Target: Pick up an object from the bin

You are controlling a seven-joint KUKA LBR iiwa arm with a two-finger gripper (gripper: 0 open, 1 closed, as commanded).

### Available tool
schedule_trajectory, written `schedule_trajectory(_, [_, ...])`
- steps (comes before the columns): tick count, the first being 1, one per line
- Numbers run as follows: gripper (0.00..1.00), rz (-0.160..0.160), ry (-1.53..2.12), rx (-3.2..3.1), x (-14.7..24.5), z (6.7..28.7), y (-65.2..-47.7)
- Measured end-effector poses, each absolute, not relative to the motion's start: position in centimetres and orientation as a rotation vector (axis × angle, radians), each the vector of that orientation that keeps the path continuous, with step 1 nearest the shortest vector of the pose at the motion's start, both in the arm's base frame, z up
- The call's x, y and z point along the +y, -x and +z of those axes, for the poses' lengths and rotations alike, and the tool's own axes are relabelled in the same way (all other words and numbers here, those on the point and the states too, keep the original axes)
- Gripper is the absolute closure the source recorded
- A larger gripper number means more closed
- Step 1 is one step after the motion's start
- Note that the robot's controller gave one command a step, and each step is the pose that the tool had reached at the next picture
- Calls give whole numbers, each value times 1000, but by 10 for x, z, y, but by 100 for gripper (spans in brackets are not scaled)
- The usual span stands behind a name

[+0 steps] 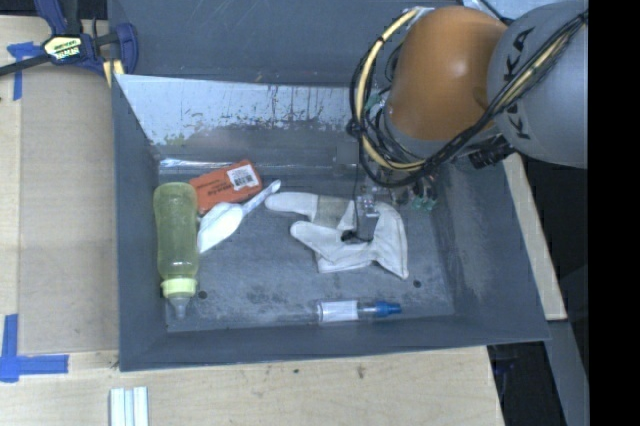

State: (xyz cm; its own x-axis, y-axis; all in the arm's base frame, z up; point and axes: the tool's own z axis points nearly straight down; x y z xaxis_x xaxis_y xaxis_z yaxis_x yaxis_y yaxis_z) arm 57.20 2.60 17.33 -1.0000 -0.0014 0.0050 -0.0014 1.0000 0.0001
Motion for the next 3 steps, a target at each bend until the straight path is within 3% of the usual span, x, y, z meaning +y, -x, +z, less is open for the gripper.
schedule_trajectory(1, [0,-1,-2,-3145,26,178,-574])
schedule_trajectory(2, [0,-1,-21,-3154,4,136,-597])
schedule_trajectory(3, [100,0,-120,-3148,29,74,-585])
